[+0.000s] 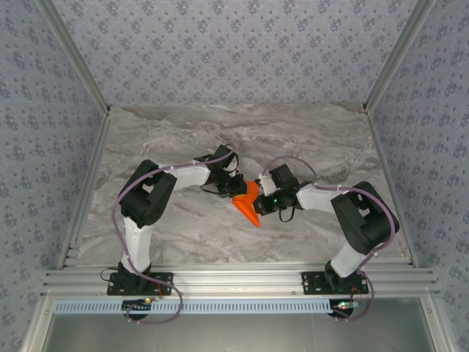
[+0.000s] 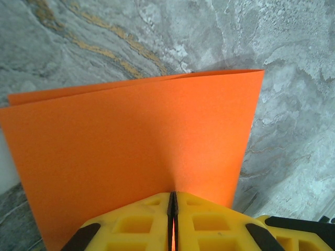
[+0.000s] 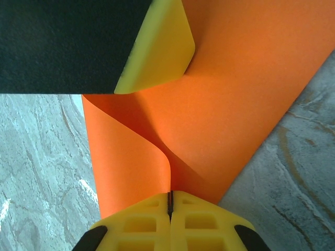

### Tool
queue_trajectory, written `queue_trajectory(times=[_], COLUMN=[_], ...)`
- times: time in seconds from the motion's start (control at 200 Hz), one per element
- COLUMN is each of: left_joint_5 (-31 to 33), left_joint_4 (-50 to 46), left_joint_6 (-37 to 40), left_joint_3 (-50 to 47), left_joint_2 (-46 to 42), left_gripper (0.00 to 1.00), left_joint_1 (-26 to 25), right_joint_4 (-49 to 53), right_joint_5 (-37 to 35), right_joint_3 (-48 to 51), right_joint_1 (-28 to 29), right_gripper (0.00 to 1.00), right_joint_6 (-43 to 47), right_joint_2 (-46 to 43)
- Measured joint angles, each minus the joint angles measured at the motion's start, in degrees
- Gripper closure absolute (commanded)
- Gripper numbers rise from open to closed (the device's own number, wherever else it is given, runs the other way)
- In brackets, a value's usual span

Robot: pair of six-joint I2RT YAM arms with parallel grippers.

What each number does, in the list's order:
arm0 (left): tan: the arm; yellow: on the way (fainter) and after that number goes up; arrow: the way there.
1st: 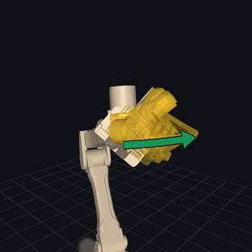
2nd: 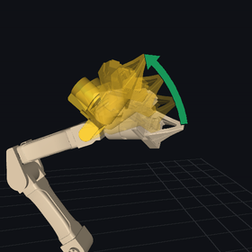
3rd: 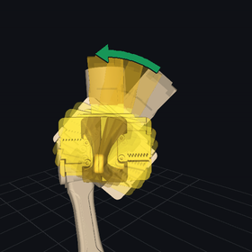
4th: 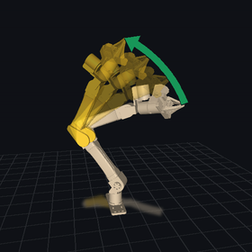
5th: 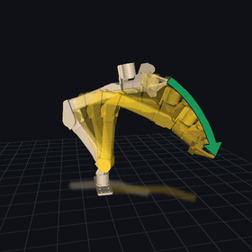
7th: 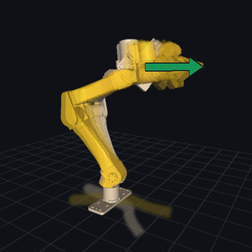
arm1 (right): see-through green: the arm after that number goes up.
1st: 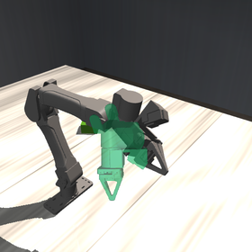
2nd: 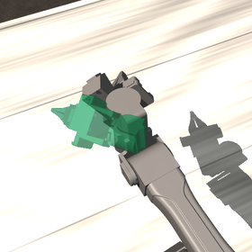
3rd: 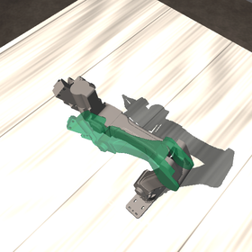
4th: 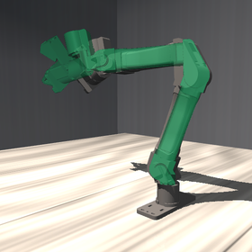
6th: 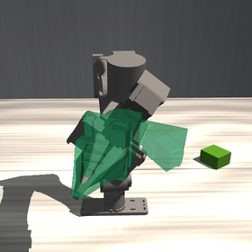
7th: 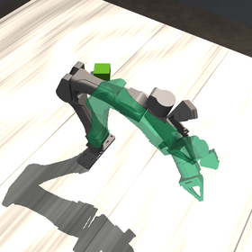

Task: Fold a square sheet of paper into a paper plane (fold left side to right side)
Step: Third fold the triangle at the center of the table.

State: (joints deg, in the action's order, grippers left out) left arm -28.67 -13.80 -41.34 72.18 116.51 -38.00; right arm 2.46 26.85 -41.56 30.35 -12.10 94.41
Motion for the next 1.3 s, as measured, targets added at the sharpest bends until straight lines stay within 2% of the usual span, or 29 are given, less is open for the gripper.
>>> queue_trajectory(times=[1.299], left_joint_5=[0.2], left_joint_4=[0.0], left_joint_6=[0.0], left_joint_3=[0.0], left_joint_2=[0.0], left_gripper=[0.90], left_joint_1=[-0.1], right_joint_4=[0.0], right_joint_5=[0.6], right_joint_3=[1.1], right_joint_1=[0.3], right_gripper=[0.97], right_joint_6=[-1.7], right_joint_2=[-0.8])
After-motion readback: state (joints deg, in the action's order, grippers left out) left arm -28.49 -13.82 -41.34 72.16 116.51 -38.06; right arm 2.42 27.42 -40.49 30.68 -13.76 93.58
